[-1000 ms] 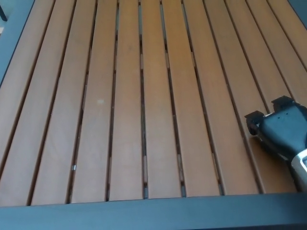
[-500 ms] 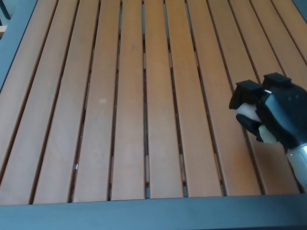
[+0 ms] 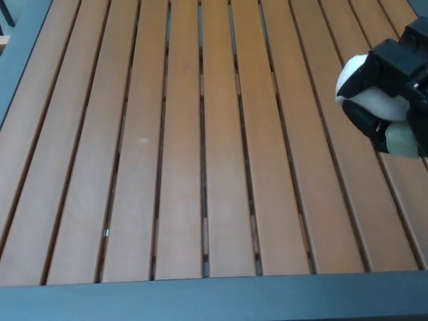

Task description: The robot uses its right hand to pick up the emotional support dumpling kept on the square table outside, turn around and walk towards the round table and place it in middle of the desk

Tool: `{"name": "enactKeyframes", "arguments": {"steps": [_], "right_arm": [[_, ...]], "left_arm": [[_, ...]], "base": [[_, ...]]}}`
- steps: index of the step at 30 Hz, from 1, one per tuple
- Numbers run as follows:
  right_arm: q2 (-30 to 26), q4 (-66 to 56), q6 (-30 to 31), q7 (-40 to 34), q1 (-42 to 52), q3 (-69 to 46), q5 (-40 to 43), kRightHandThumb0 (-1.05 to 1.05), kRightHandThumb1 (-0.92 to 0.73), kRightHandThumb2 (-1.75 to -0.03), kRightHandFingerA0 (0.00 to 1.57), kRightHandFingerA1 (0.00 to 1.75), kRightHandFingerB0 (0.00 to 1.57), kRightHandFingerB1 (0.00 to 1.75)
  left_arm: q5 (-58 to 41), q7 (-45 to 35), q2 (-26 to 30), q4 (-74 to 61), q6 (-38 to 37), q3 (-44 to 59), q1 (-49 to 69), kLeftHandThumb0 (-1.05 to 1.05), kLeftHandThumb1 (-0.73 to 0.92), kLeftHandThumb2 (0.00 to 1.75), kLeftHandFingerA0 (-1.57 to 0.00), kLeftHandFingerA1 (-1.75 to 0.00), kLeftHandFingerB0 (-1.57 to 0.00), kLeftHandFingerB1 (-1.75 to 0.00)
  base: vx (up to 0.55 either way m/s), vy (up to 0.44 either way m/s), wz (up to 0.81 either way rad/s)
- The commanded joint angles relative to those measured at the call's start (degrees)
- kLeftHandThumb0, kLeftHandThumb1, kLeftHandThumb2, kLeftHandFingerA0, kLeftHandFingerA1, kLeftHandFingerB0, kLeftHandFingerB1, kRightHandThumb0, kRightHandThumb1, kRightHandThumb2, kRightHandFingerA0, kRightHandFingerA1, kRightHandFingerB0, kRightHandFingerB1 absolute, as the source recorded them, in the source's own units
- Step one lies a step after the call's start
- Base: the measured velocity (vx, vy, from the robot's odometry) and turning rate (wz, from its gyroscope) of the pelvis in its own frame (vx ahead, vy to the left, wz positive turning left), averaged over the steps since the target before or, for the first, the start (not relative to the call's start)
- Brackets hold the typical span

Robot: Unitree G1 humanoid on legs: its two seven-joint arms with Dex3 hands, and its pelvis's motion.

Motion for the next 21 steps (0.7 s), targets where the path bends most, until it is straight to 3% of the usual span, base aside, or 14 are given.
{"name": "enactKeyframes", "arguments": {"steps": [1, 7, 8, 12, 13, 17, 18, 19, 20, 21], "right_arm": [[5.7, -8.2, -3.6, 3.0, 6.1, -1.3, 12.1, -0.03, -0.41, -1.3, 0.95, 1.61, 0.93, 1.22], [10.6, -15.6, -1.8, 7.4, 13.6, 0.4, 17.5, -0.02, -0.5, -1.24, 0.92, 1.62, 0.9, 1.24], [10.3, -16.0, -1.9, 8.3, 15.4, 0.6, 17.7, -0.04, -0.53, -1.16, 0.94, 1.58, 0.89, 1.24], [8.9, -16.3, -4.2, 11.1, 19.4, 0.8, 19.2, -0.03, -0.51, -1.18, 1.0, 1.57, 0.92, 1.25], [7.8, -17.1, -4.9, 12.7, 21.1, 1.0, 19.6, -0.03, -0.53, -1.17, 0.91, 1.62, 0.88, 1.28], [8.1, -17.9, -5.1, 14.8, 22.2, 0.5, 20.3, -0.03, -0.53, -1.17, 0.91, 1.62, 0.88, 1.28], [8.3, -19.0, -5.4, 15.2, 23.7, 0.5, 19.0, -0.05, -0.55, -1.19, 1.2, 1.31, 0.98, 1.13], [8.4, -19.8, -5.7, 15.3, 24.8, 0.7, 18.1, -0.05, -0.55, -1.19, 1.2, 1.31, 0.98, 1.13], [8.7, -20.6, -6.2, 15.6, 26.0, 0.8, 17.1, -0.04, -0.5, -1.25, 0.95, 1.64, 0.91, 1.33], [9.0, -20.5, -6.7, 15.9, 26.1, 0.9, 17.0, -0.04, -0.5, -1.25, 0.95, 1.64, 0.91, 1.33]], "left_arm": [[-0.4, 0.2, 1.1, -0.1, -4.8, 0.8, -0.9, -0.21, 0.58, 0.59, -0.78, -0.82, -0.82, -0.69], [0.1, 1.0, 1.2, -0.3, -4.4, 0.4, -1.3, -0.26, 0.58, 0.57, -0.78, -0.81, -0.8, -0.65], [0.0, 0.8, 1.2, -0.1, -4.5, 0.5, -1.4, -0.22, 0.57, 0.59, -0.79, -0.84, -0.81, -0.67], [0.0, 0.6, 1.3, -0.2, -5.0, 0.5, -1.3, -0.24, 0.6, 0.59, -0.78, -0.83, -0.82, -0.67], [-0.1, 0.6, 1.2, -0.2, -4.9, 0.6, -1.4, -0.25, 0.62, 0.58, -0.77, -0.84, -0.81, -0.65], [-0.2, 0.6, 1.2, -0.2, -4.8, 0.7, -1.4, -0.25, 0.62, 0.58, -0.77, -0.84, -0.81, -0.65], [-0.4, 0.4, 1.3, 0.0, -4.9, 0.9, -1.6, -0.21, 0.58, 0.59, -0.8, -0.87, -0.83, -0.68], [-0.6, 0.3, 1.4, 0.1, -5.1, 1.1, -1.7, -0.21, 0.58, 0.59, -0.8, -0.87, -0.83, -0.68], [-0.8, 0.0, 1.4, 0.2, -5.6, 1.4, -1.8, -0.21, 0.58, 0.61, -0.8, -0.91, -0.83, -0.71], [-0.9, -0.2, 1.4, 0.3, -5.9, 1.4, -1.7, -0.21, 0.58, 0.61, -0.8, -0.91, -0.83, -0.71]], "base": [[0.0, 0.0, 0.0], [0.0, 0.0, 0.0], [0.0, 0.0, 0.0], [0.0, 0.0, 0.0], [0.0, 0.0, 0.0], [0.0, 0.0, 0.06], [0.0, 0.0, 0.14], [0.0, 0.0, 0.0], [-0.14, -0.028, 0.18], [-0.15, -0.031, 0.13]]}}
